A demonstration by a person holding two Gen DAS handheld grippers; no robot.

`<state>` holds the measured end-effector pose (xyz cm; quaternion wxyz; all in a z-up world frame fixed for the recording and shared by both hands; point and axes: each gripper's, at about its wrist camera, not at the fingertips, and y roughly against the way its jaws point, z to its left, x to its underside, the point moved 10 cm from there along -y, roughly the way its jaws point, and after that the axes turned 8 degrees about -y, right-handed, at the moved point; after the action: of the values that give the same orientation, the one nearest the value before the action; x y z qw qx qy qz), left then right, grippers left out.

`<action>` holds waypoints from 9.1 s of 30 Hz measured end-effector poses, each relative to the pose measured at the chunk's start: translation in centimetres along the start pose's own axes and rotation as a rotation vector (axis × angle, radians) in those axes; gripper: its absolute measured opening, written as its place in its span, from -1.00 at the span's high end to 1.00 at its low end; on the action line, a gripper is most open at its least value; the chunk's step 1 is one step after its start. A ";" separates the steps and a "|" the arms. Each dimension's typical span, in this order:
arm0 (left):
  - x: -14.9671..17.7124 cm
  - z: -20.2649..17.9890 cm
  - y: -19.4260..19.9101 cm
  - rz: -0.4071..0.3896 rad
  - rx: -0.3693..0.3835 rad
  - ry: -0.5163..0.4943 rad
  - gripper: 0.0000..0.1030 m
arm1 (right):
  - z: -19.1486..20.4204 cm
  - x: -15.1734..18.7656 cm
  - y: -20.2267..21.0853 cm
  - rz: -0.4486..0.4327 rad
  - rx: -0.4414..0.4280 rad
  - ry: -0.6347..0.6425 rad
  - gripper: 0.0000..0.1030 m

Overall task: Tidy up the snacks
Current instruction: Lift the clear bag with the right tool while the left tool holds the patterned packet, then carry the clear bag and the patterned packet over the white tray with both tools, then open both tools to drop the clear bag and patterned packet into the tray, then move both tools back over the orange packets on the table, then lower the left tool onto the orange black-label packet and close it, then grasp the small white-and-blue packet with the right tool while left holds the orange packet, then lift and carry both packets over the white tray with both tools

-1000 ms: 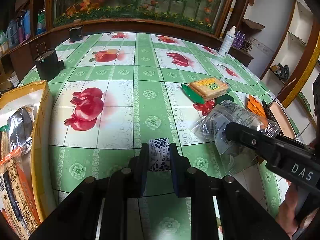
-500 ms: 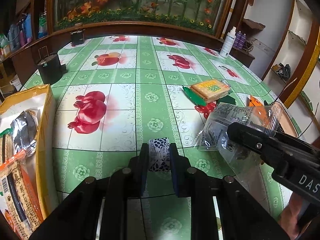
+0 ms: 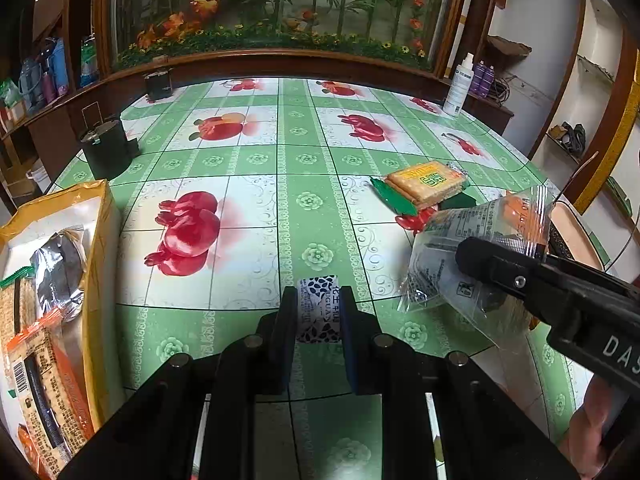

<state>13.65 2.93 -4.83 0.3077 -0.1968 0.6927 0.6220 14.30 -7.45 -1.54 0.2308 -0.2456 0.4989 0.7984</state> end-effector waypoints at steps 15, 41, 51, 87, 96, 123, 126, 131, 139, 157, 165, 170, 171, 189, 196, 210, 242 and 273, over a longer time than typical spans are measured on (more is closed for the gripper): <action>0.2 -0.1 -0.4 0.014 0.013 0.007 0.63 | -0.5 -0.4 0.0 -0.005 -0.024 -0.037 0.30; -2.5 11.5 9.0 -0.159 -0.051 0.195 0.63 | 10.8 2.1 3.2 -0.078 -0.260 0.063 0.30; 2.2 24.7 8.3 -0.020 -0.318 0.338 0.62 | 22.5 8.3 0.4 0.072 -0.514 0.112 0.29; 2.7 26.1 9.0 -0.046 -0.426 0.372 -0.22 | 21.5 10.4 -1.3 0.171 -0.537 0.138 0.00; 0.9 22.9 9.8 -0.109 -0.354 0.335 -0.22 | 15.0 6.3 0.3 0.043 -0.440 0.034 0.00; 0.9 -5.3 0.4 0.081 0.141 -0.035 -0.42 | -17.4 0.5 3.6 -0.048 0.413 -0.357 -0.10; 0.7 -3.7 0.5 0.065 0.112 -0.021 -0.42 | -16.1 1.0 3.1 -0.034 0.370 -0.354 -0.19; 0.4 -1.0 1.1 0.051 0.072 0.019 -0.42 | -9.2 2.6 0.4 0.102 0.024 -0.300 -0.29; 0.5 -0.5 1.0 0.057 0.072 0.034 -0.42 | -7.5 1.2 2.1 0.029 -0.092 -0.264 -0.29; -1.6 -2.9 -0.9 0.042 0.032 -0.118 -0.78 | -8.2 -1.8 -0.7 0.033 -0.093 -0.324 -0.27; -3.4 -3.2 -4.5 0.129 -0.098 -0.230 -0.80 | -9.7 -2.5 0.5 0.022 -0.164 -0.426 -0.27; -3.0 -3.4 -4.8 0.125 -0.026 -0.194 -0.80 | -9.1 -2.7 1.0 0.018 -0.191 -0.419 -0.27; -2.8 -3.7 -5.0 0.131 -0.008 -0.194 -0.80 | -9.0 -2.8 1.1 0.016 -0.200 -0.418 -0.27; -0.2 1.7 -0.8 0.047 -0.154 0.015 -0.37 | -7.0 -2.4 0.3 0.036 -0.190 -0.308 -0.27; 0.3 3.6 -2.4 0.095 -0.155 0.068 -0.37 | -1.3 -2.7 -2.8 0.093 -0.157 -0.067 0.07; 0.9 4.3 -2.7 0.113 -0.179 0.082 -0.37 | 1.8 -4.8 -12.1 0.185 -0.023 0.230 0.48; 0.9 4.1 -2.9 0.116 -0.191 0.060 -0.36 | 1.2 -2.0 -9.7 0.252 -0.136 0.082 0.79; 0.0 2.4 -2.1 0.064 -0.113 0.043 -0.34 | -1.0 -0.3 -4.1 0.119 -0.037 -0.004 0.51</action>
<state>15.48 4.95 -6.51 0.2611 -0.2051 0.6690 0.6650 17.20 -6.75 -4.56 0.1796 -0.2181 0.4973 0.8202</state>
